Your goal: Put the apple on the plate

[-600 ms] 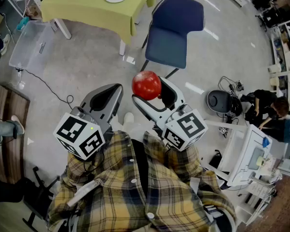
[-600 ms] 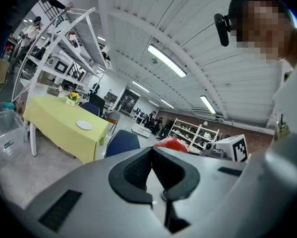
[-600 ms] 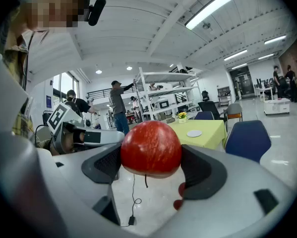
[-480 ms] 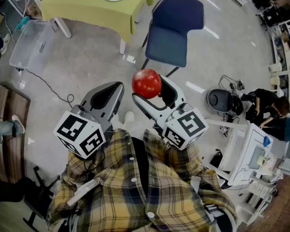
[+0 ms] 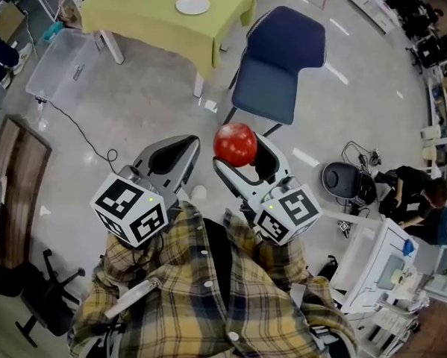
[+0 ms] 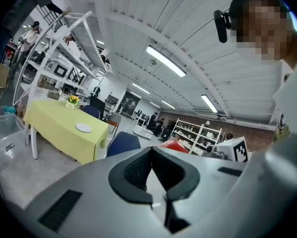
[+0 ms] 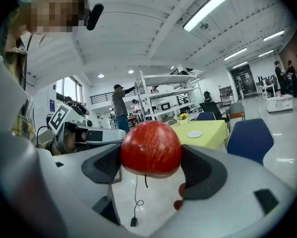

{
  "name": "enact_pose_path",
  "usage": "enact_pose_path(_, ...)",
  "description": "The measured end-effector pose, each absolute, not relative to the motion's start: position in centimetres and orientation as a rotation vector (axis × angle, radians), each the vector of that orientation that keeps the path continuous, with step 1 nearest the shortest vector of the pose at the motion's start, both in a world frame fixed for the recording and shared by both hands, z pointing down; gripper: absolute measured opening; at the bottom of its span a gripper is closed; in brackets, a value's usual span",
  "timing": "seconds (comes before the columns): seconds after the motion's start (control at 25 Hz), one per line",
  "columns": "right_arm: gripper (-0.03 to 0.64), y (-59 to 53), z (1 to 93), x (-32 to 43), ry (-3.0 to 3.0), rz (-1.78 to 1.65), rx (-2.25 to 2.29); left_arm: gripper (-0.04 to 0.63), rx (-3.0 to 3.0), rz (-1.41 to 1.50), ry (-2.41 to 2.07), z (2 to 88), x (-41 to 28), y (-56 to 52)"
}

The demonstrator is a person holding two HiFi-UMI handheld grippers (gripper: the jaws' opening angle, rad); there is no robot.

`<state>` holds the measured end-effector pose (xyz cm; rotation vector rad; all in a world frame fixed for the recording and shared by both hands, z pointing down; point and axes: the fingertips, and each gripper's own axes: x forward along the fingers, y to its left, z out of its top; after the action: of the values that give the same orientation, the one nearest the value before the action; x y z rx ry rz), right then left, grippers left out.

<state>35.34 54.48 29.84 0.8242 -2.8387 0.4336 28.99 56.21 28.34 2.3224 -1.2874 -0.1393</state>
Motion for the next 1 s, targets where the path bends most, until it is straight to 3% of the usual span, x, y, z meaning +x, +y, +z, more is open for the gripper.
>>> enact_pose_path(0.56,0.365,49.2,30.9,33.9,-2.820,0.461,0.776,0.008,2.269,-0.143,-1.314,29.6,27.5,51.6)
enact_pose_path(1.0,0.365,39.3,30.2,27.9,-2.797,0.449,0.841,0.008,2.305,-0.143,-1.244,29.0,21.4,41.1)
